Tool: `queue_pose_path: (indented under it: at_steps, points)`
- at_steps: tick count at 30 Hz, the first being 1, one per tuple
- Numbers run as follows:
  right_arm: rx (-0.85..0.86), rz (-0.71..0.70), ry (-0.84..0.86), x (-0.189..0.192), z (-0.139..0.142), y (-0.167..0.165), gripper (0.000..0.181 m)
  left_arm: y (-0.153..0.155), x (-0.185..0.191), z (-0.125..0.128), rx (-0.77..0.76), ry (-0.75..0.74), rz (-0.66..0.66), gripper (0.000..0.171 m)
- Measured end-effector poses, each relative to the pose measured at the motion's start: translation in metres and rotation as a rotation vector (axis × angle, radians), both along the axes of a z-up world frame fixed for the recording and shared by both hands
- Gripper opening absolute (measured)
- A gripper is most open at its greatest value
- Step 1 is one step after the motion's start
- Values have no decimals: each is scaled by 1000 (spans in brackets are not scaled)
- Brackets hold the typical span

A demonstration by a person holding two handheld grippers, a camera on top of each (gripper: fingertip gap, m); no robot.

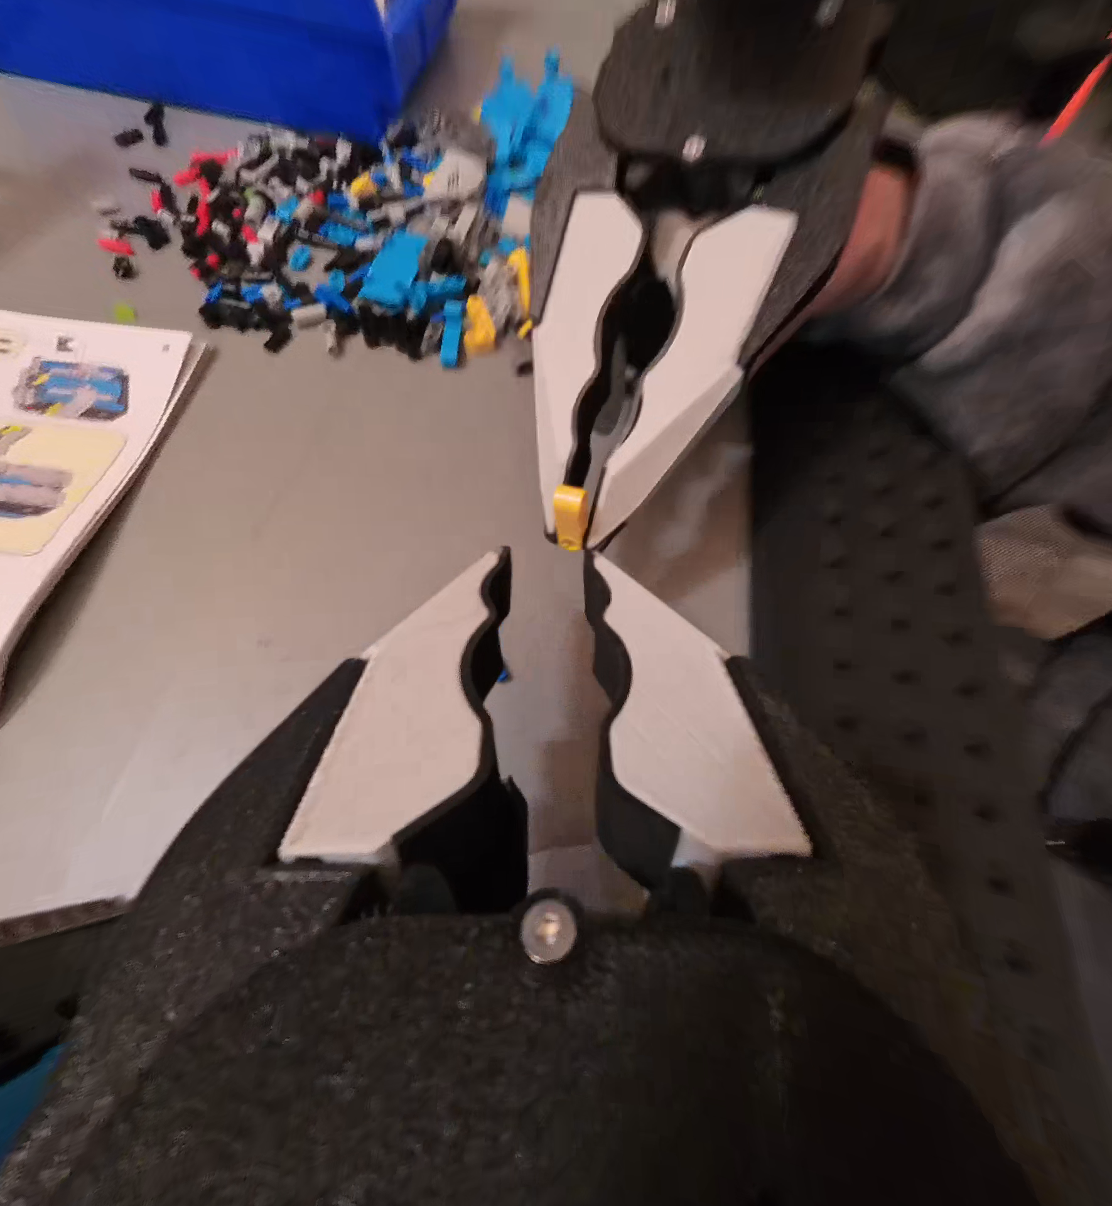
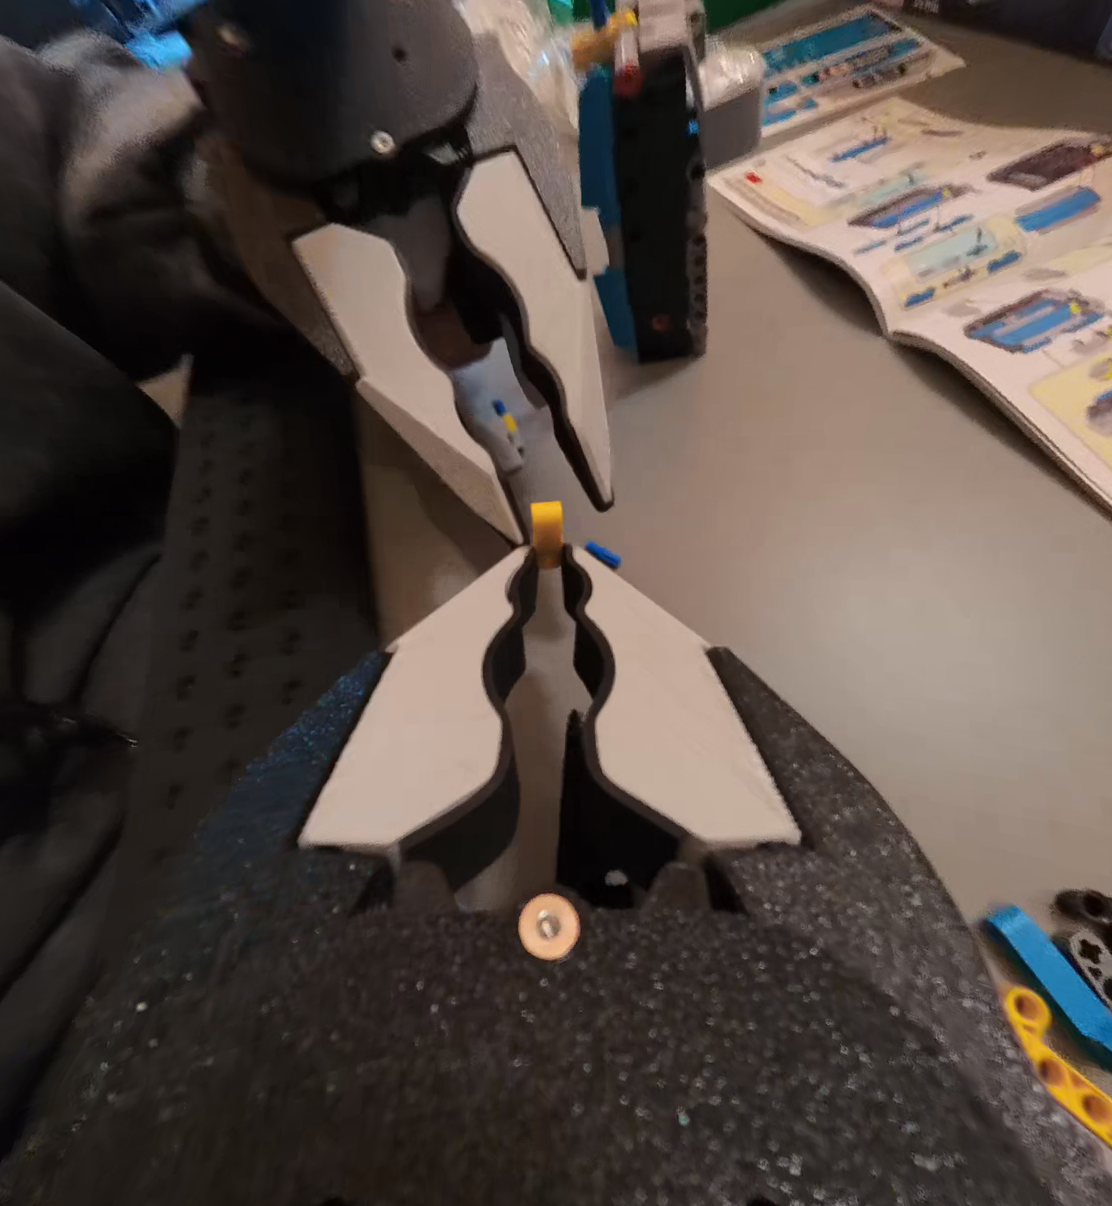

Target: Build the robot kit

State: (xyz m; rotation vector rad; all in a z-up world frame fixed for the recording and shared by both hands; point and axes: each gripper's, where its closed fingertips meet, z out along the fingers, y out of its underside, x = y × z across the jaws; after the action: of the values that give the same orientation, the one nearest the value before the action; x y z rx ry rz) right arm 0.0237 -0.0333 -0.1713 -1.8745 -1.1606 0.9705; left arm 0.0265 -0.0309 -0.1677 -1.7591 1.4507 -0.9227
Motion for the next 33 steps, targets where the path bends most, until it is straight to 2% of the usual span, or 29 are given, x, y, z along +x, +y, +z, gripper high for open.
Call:
queue_pose_path:
  at_steps: [2, 4, 6, 8, 10, 14, 18, 23, 26, 28, 30, 33]
  points:
    - [-10, 1, 89, 1, 16, -1, 7, -3, 0, 18, -98, -112, -13, 21]
    - [16, 9, 133, 1, 26, -2, 7, -7, -1, 34, -263, -211, -34, 24]
    - [70, 11, 118, -1, 27, -3, 7, -8, -3, 48, -401, -296, -50, 26]
    - [167, 3, 84, -3, 28, -2, 7, -8, -4, 56, -459, -342, -57, 26]
    - [271, -3, 42, -5, 28, -1, 7, -14, -4, 58, -405, -346, -89, 10]
    - [324, 25, 31, -10, 29, -7, 7, -19, 0, 46, -189, -253, -86, 0]
    - [342, 40, -10, -14, 23, -11, 7, -24, 2, 40, -86, -205, -99, 0]
    - [354, 37, -17, -14, 23, -10, 7, -24, 0, 39, -53, -182, -117, 0]
    - [320, 3, -20, -7, 23, -4, 7, -1, -10, 36, 18, -134, -23, 12]
    - [325, -11, -54, -3, 20, 0, 7, 16, -20, 12, 77, 17, 45, 12]
    - [336, -16, -98, -1, 13, 2, 7, 18, -25, -20, 102, 181, 47, 13]
    - [382, -47, -244, 8, -5, 11, 7, 1, -21, -33, 22, 221, -1, 14]
